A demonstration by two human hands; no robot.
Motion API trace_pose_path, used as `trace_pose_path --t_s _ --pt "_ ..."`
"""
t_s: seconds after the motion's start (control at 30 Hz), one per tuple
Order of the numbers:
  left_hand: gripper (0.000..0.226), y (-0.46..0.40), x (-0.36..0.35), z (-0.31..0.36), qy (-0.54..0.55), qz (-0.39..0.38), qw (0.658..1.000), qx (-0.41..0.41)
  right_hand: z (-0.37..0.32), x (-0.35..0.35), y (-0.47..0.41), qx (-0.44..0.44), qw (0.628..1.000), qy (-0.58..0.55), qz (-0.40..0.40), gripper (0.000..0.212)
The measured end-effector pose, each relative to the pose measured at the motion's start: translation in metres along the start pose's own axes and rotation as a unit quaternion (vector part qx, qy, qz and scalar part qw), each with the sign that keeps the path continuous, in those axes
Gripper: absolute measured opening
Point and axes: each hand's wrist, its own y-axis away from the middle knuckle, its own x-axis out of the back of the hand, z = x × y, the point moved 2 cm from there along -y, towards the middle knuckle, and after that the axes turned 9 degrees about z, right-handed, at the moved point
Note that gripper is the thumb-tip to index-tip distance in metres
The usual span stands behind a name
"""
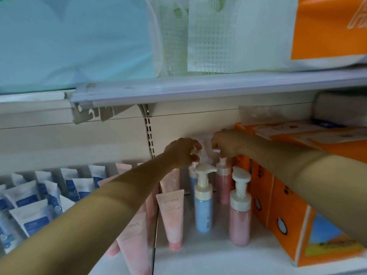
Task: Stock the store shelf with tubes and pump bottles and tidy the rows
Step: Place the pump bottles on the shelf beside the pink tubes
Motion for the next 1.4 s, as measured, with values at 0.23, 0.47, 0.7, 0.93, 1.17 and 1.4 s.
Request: trace_pose_path --t_s 0.23,0.47,0.7,0.93,1.17,1.4 --pt "0.038 -0.0008 -0.0002 0.0002 -0.004 0.006 1.000 0.018 -0.0008 0.0005 -0.0006 -0.002 1.000 -0.005 -0.002 0.033" --pt "0.039 -0.0012 0.0003 0.0014 0.004 0.001 1.000 0.024 -0.0034 0.0010 0.0014 -0.011 1.000 -0.006 0.019 0.026" --pt "0.039 -0.0004 -0.0014 0.0030 0.026 0.003 0.999 0.035 -0.0036 0.0008 0.0048 -0.018 0.999 -0.013 0.039 0.022" --pt "0.038 -0.0007 -0.0029 0.0026 0.029 0.001 0.999 0.035 -0.0066 0.0000 0.0048 -0.018 0.998 -0.053 0.035 0.027" --pt "0.040 0.0009 -0.0037 0.0031 0.042 0.000 0.998 0.044 -0.0073 -0.0016 0.0039 -0.033 0.998 -0.057 0.026 0.023" --pt "0.041 0.0037 0.0025 0.0034 0.071 0.009 0.996 0.050 -0.0083 0.0019 0.0075 -0.041 0.997 -0.060 0.008 0.029"
